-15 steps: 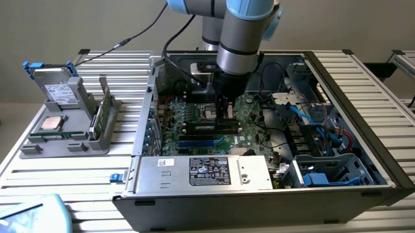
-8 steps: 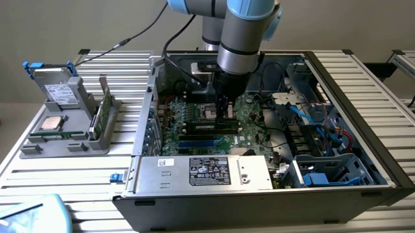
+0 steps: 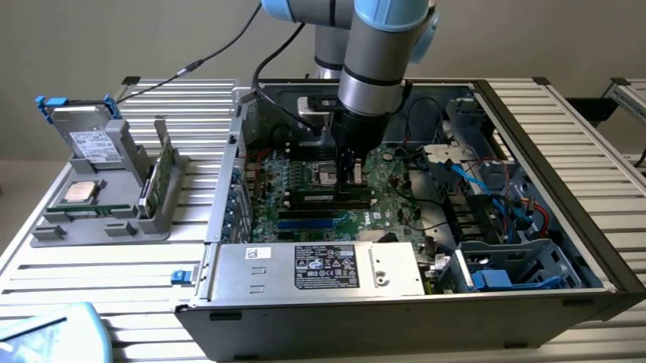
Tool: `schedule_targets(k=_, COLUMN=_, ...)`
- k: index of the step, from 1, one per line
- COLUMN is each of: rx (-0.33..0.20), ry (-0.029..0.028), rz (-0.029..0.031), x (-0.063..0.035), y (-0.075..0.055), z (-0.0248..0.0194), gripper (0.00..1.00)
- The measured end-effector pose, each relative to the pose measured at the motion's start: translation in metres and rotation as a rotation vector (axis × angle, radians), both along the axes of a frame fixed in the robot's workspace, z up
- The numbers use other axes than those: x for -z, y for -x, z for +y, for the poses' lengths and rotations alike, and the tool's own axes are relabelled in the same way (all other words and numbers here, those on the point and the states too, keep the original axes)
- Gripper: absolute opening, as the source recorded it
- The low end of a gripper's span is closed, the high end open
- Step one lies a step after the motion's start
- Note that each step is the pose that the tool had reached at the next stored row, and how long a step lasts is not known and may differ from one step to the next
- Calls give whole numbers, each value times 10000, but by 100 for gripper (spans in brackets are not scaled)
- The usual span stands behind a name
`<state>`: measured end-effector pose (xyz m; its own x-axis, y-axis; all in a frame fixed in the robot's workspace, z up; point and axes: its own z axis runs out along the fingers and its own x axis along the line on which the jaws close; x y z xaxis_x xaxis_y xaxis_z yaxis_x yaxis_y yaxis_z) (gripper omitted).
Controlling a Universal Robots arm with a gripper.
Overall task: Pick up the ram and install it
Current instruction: 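Insert the ram into the slot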
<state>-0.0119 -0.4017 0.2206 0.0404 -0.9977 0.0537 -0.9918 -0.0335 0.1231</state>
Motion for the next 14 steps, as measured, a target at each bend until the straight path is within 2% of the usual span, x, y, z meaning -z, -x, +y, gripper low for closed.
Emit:
schedule_targets(k=10, rx=9, ry=79, rz=245, x=0, y=-6, z=0, gripper=14)
schedule_targets(k=14, rx=11, ry=102, rz=264, x=-1, y=-15, z=3, gripper=14)
